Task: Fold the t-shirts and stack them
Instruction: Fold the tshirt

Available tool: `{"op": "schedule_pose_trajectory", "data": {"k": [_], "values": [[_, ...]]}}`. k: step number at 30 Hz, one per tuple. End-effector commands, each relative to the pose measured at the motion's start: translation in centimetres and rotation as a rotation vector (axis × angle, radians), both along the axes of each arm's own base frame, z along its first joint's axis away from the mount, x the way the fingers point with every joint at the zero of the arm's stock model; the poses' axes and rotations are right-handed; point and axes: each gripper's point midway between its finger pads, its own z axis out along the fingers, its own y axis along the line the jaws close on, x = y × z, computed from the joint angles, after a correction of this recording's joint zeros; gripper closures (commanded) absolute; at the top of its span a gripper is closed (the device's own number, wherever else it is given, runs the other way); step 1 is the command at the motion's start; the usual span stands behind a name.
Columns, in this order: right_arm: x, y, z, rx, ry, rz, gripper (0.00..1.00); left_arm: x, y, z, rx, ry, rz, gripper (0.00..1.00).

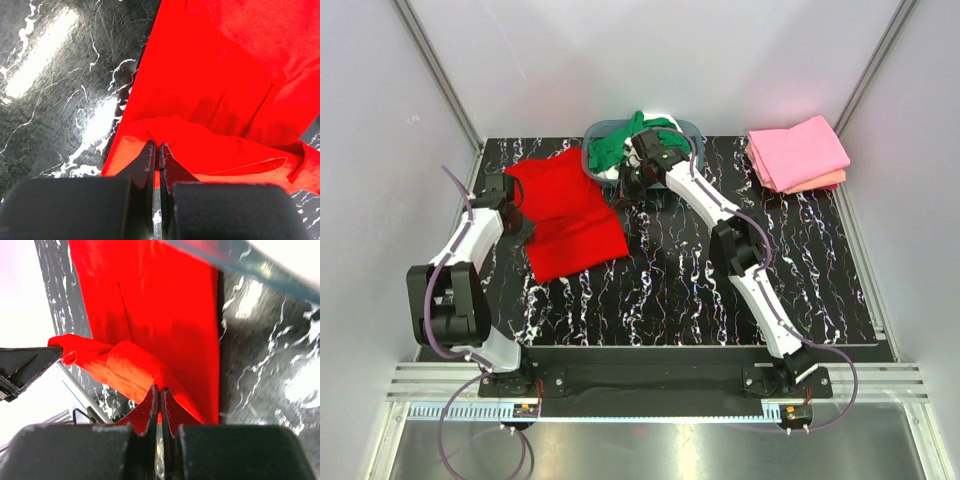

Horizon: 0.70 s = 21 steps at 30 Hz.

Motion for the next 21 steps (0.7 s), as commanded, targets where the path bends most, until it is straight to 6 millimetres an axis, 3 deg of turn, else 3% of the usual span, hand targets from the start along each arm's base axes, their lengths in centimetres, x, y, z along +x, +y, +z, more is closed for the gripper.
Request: {"op": "schedule_pose_trajectory", "data": {"k": [1,11,13,14,15,16,17,18,19,20,21], "values": [[2.0,1.0,1.8,0.087,-0.075,-0.003,0.94,2.7,0.6,1.2,0.011,-0.067,-0.009,1.0],[5.0,2.1,1.1,0.175,-0.143,-0.026,0.82,4.7,1.8,0.1,0.031,-0.044,0.018,1.0],[5.9,1.9,1.0,0.179,-0.163,-0.048,0.72,5.5,2.4,-0.3,0.02,-0.044,0.038,0.93],[6.6,1.8,1.3,0.187,-0.185,-0.061,0.63,6.0,2.5,-0.4,0.006,-0.049,0.04,0.83],[7.2,1.7,1.7,0.2,-0.196,-0.076,0.52,6.4,2.7,-1.2,-0.008,-0.025,0.033,0.83],[7.8,1.6,2.5,0.219,-0.222,-0.084,0.4,7.2,3.9,-0.1,0.003,-0.024,0.061,0.81],[8.9,1.2,3.8,0.246,-0.264,-0.1,0.17,7.7,4.5,0.2,0.004,-0.022,0.076,0.7],[9.6,0.8,4.9,0.262,-0.295,-0.109,0.11,8.3,4.6,-0.1,-0.015,-0.012,0.073,0.6],[10.1,0.5,6.3,0.282,-0.327,-0.111,0.09,9.4,5.4,1.6,-0.015,-0.041,0.084,0.49],[10.7,-0.4,8.8,0.308,-0.373,-0.118,0.08,9.8,5.6,2.3,-0.014,-0.049,0.083,0.24],[10.7,-0.8,9.9,0.307,-0.408,-0.107,0.05,10.5,5.9,4.2,0.0,-0.087,0.066,0.17]]}}
